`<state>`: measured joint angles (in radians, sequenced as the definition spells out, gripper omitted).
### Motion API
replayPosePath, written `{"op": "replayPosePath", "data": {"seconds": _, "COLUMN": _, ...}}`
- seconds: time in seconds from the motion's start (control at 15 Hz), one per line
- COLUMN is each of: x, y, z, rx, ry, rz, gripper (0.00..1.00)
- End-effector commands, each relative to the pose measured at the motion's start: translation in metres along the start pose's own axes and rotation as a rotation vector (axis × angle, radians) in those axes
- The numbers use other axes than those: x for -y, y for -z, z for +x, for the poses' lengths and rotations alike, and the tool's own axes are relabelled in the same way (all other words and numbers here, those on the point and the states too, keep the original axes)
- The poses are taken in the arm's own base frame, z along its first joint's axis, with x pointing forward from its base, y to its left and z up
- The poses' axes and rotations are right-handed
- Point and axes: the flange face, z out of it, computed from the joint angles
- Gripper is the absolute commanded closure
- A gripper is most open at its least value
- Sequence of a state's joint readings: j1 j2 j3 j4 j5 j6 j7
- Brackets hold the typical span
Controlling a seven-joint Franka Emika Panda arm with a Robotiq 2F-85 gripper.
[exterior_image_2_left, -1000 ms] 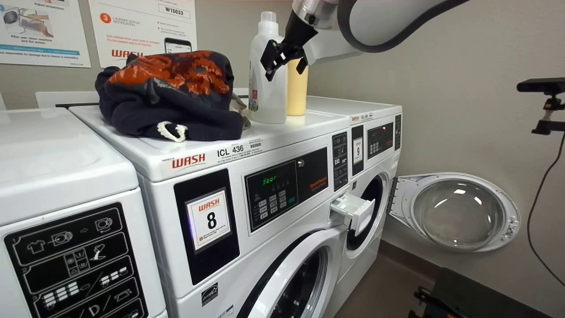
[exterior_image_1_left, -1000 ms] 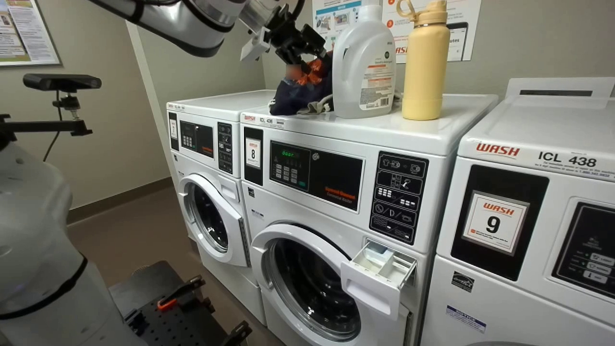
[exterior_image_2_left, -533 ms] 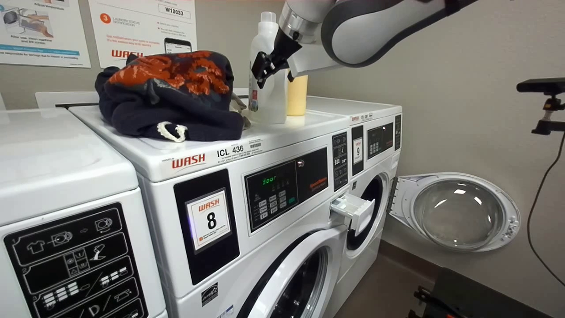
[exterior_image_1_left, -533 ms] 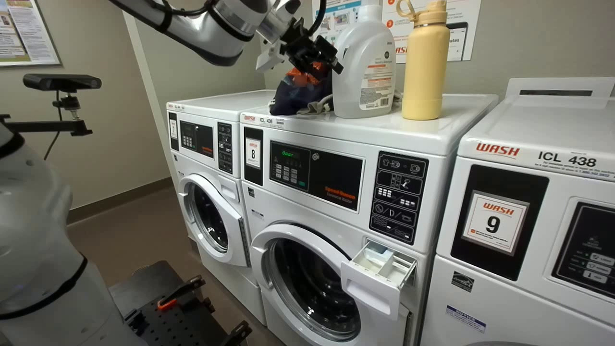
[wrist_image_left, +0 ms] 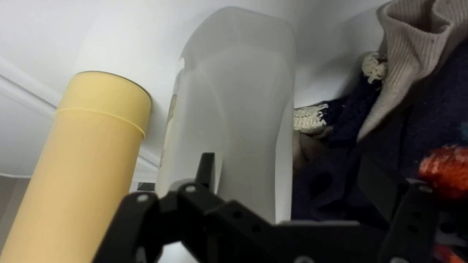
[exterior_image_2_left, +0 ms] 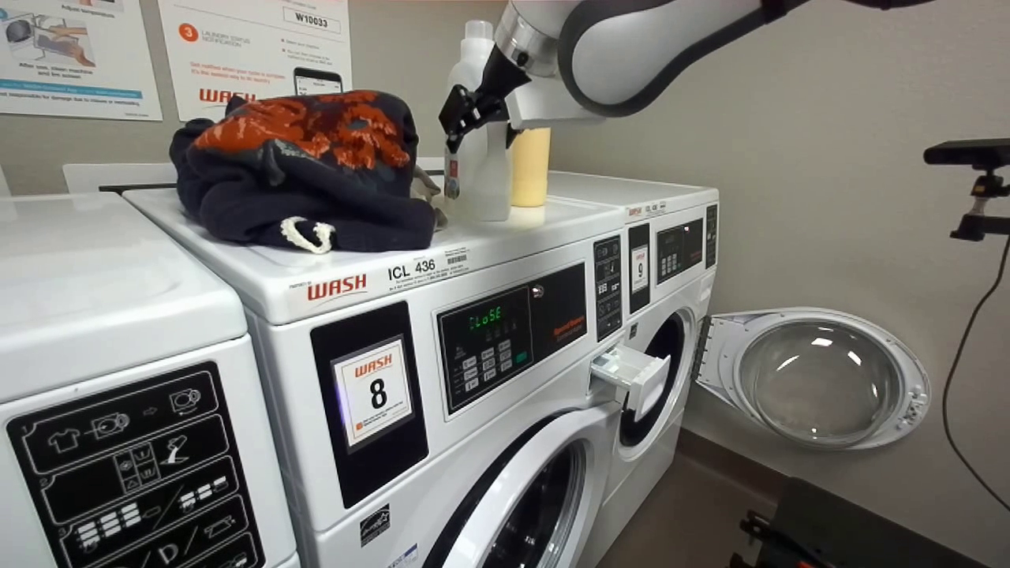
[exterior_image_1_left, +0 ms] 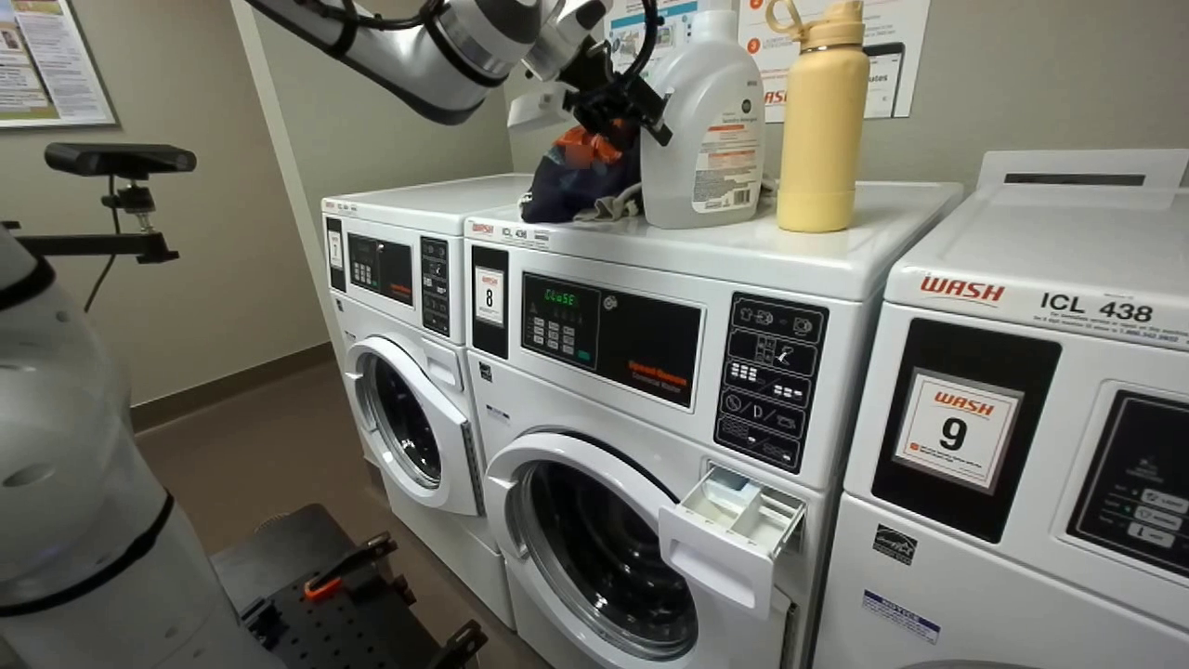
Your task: Pour some detergent into the washing machine drawer
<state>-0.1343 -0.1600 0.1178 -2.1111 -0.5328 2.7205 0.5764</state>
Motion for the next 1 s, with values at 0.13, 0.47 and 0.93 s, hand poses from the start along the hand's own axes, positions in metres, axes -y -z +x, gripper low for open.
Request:
{"op": "replayPosePath", "data": {"seconds": 0.13, "x": -0.013, "y": -0.004, "z": 0.010, "rx": -0.022, "ry": 0.017, "rz": 0.116, "gripper": 0.00}}
{"op": "replayPosePath", "data": {"seconds": 0.47, "x": -0.014, "y": -0.004, "z": 0.012, "rx": -0.004, "ry": 0.068, "rz": 0.205, "gripper": 0.00}}
{"op": "replayPosePath", "data": {"seconds": 0.93, "x": -0.023, "y": -0.004, "z": 0.013, "rx": 0.006, "ry": 0.136, "rz": 0.305, "gripper": 0.51}}
